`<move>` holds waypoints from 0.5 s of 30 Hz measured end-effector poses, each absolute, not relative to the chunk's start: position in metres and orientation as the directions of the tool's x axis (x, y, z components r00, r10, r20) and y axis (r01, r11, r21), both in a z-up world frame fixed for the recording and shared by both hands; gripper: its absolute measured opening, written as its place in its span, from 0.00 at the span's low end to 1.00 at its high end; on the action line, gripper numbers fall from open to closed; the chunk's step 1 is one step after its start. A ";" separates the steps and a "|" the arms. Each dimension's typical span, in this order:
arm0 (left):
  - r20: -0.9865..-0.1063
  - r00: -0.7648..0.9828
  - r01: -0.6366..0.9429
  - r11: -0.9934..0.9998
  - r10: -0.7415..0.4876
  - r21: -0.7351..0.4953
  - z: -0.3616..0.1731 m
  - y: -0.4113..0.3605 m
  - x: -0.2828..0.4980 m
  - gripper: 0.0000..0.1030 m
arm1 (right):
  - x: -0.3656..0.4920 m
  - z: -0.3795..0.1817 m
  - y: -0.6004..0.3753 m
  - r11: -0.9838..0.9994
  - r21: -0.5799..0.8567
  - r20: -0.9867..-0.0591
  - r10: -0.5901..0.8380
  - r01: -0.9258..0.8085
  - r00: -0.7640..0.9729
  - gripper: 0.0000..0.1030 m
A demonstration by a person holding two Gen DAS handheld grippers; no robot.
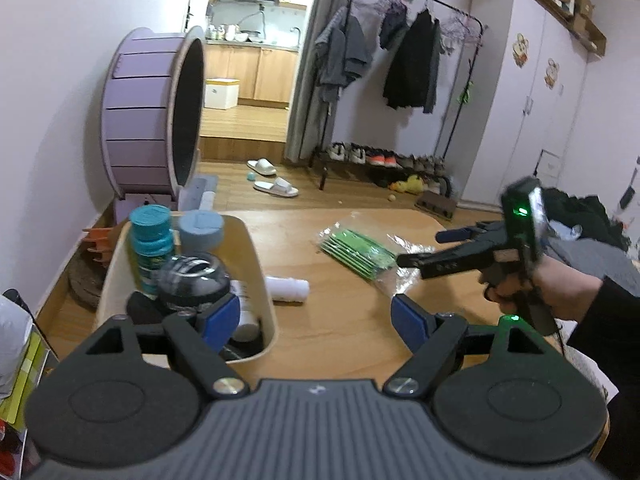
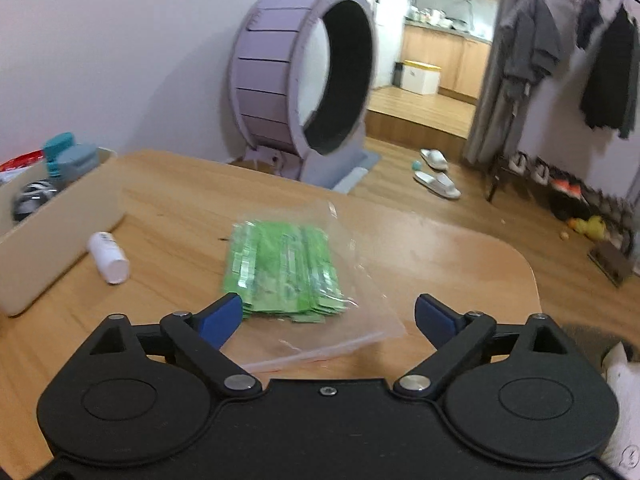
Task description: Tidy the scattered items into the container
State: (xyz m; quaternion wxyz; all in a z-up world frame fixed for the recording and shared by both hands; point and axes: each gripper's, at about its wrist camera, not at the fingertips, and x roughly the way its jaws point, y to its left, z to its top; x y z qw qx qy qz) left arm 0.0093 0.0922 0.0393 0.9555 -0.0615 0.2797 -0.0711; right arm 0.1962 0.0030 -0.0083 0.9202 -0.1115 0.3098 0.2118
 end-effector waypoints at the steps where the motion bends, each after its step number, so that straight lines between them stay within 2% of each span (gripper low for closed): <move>1: -0.530 0.830 0.106 0.982 -0.173 -0.154 0.038 0.090 0.010 0.79 | 0.201 -0.012 0.002 0.890 -0.066 -0.619 0.317 -0.451 0.718 0.90; 3: -0.536 0.827 0.110 0.983 -0.172 -0.147 0.035 0.085 0.012 0.79 | 0.210 -0.018 -0.002 0.897 -0.038 -0.622 0.324 -0.441 0.713 0.90; 4: -0.539 0.825 0.111 0.983 -0.171 -0.143 0.034 0.083 0.013 0.79 | 0.212 -0.019 -0.004 0.895 -0.017 -0.620 0.340 -0.445 0.707 0.84; 6: -0.543 0.822 0.113 0.984 -0.171 -0.138 0.032 0.080 0.015 0.79 | 0.217 -0.023 -0.005 0.885 0.028 -0.625 0.378 -0.464 0.683 0.58; 7: -0.545 0.821 0.114 0.984 -0.172 -0.138 0.031 0.079 0.016 0.79 | 0.219 -0.024 -0.005 0.881 0.049 -0.637 0.391 -0.471 0.665 0.30; 8: -0.547 0.820 0.115 0.984 -0.172 -0.137 0.030 0.078 0.016 0.79 | 0.219 -0.025 -0.007 0.872 0.082 -0.639 0.418 -0.483 0.646 0.23; 11: -0.552 0.816 0.118 0.984 -0.173 -0.134 0.028 0.076 0.017 0.79 | 0.211 -0.024 -0.009 0.855 0.123 -0.628 0.460 -0.504 0.628 0.13; 15: -0.564 0.807 0.120 0.984 -0.173 -0.131 0.023 0.073 0.019 0.79 | 0.192 -0.018 -0.017 0.841 0.161 -0.617 0.494 -0.517 0.612 0.10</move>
